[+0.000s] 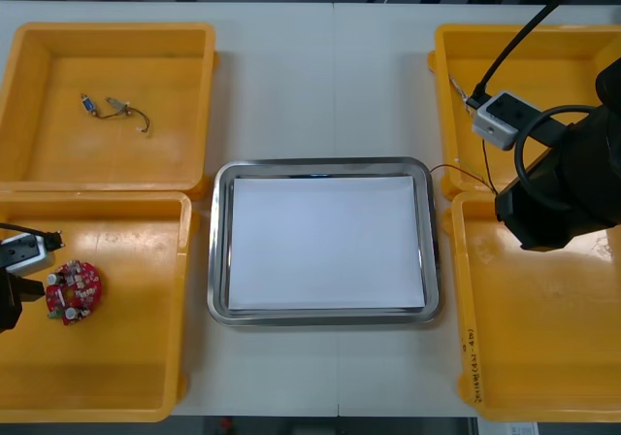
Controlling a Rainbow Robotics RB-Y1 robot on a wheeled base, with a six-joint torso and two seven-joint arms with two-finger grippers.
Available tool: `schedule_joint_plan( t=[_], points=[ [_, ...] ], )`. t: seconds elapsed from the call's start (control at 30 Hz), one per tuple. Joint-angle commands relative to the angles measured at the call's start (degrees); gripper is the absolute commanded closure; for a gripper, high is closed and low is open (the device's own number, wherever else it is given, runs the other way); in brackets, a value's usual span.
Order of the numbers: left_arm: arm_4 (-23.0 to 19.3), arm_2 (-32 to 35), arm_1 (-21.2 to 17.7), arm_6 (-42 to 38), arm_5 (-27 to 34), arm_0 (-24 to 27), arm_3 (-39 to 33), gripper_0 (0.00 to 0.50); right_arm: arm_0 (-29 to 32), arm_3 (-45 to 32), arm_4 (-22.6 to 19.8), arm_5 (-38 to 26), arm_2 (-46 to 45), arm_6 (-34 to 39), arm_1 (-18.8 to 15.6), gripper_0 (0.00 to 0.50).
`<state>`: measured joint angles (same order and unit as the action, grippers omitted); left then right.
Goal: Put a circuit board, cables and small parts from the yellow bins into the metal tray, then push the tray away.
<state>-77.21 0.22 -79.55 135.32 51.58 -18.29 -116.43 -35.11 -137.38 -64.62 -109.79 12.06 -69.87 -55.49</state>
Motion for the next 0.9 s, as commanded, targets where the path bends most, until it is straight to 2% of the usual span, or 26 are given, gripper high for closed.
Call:
schedule_joint_plan(
  t=[0.03,0.1,0.13,0.17,0.2,0.23,0.27,0.63,0.9],
  points=[
    [-0.5,0.8,0.9,-0.5,0.5,-1.0,-1.0,0.500,-1.8,-1.7,-1.0,-0.2,0.9,-1.1,-1.6,0.500],
    [-0.5,0.8,1.0,-0.5,0.5,-1.0,-1.0,0.500,-1.8,-1.8,-0.9,-0.2,0.9,-1.1,-1.7,0.500],
    [-0.4,0.8,1.0,-0.6,0.2,-1.0,-0.7,0.472,-1.8,-1.7,-0.9,-0.2,0.9,-1.1,-1.6,0.500],
    [-0.5,0.8,1.0,-0.5,0.0,-1.0,-0.6,0.409,-1.7,-1.8,-0.9,-0.2,0.9,-1.1,-1.6,0.500],
    [-0.8,0.8,1.0,-0.5,-0.3,-1.0,-0.2,0.319,-1.7,-1.7,-0.9,-0.2,0.9,-1.1,-1.6,0.500],
    [-1.4,0.8,1.0,-0.5,-1.0,-1.0,0.7,0.088,-1.7,-1.8,-0.9,-0.2,0.9,-1.1,-1.7,0.500],
    [-1.6,0.8,1.0,-0.5,-1.5,-1.0,1.1,0.000,-1.7,-1.8,-0.9,-0.2,0.9,-1.0,-1.6,0.500],
    [-2.2,0.8,1.0,-0.1,-1.7,-1.1,2.1,0.000,-1.7,-1.7,-0.7,-0.2,1.0,-0.7,-1.2,0.500],
    [-1.5,0.8,1.0,1.2,-2.5,-3.6,2.1,0.000,-1.7,-1.7,-0.7,-0.2,1.0,-0.6,-1.1,0.500]
  ],
)
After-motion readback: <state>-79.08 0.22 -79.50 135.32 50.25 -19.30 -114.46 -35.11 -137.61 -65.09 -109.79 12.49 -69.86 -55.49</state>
